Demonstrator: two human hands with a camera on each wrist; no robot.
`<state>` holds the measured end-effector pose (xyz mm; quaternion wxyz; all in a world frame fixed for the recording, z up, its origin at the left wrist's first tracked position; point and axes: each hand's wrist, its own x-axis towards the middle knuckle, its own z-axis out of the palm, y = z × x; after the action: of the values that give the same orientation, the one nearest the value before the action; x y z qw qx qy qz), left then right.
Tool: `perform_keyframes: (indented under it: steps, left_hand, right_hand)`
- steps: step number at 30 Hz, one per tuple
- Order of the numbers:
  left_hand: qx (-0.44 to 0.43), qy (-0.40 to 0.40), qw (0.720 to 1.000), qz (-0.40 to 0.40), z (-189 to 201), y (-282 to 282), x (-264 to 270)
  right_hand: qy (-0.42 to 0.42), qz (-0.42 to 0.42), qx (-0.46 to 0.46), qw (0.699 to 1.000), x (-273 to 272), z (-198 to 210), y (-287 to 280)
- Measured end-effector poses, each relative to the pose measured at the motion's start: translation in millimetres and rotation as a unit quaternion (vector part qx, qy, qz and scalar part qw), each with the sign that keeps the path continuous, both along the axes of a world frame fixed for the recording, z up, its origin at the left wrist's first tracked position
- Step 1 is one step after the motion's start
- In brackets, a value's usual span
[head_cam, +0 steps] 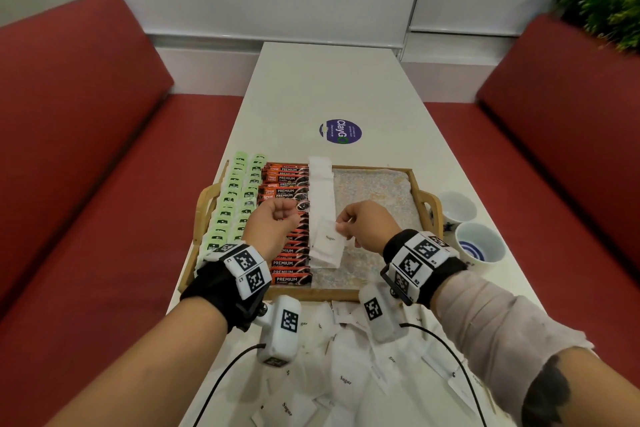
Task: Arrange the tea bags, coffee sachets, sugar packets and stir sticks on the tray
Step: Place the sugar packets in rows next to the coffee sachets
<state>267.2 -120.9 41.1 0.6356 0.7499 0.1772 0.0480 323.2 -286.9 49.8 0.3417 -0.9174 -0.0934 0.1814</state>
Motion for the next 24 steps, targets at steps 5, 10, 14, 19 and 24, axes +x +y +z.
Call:
perform_keyframes:
  steps: [5,10,14,19,24]
  left_hand:
    - [-0.007,-0.007,1.0,0.026,-3,0,-3]
    - [-0.014,-0.014,0.999,0.04,-8,5,-5]
    - [-0.019,-0.016,0.999,0.042,-10,7,-4]
    - [-0.018,-0.018,0.999,0.042,-12,7,-3]
    - [-0.023,-0.017,0.999,0.038,-13,10,-3]
  right_hand:
    - [0.014,0.031,-0.051,0.998,-4,-9,3]
    - [0.012,0.042,-0.084,0.996,-2,-14,9]
    - [0.005,0.03,-0.081,0.996,0,-16,13]
    - [-0.004,0.035,-0.094,0.995,2,-17,18]
    - [-0.009,0.033,-0.118,0.992,2,-18,21]
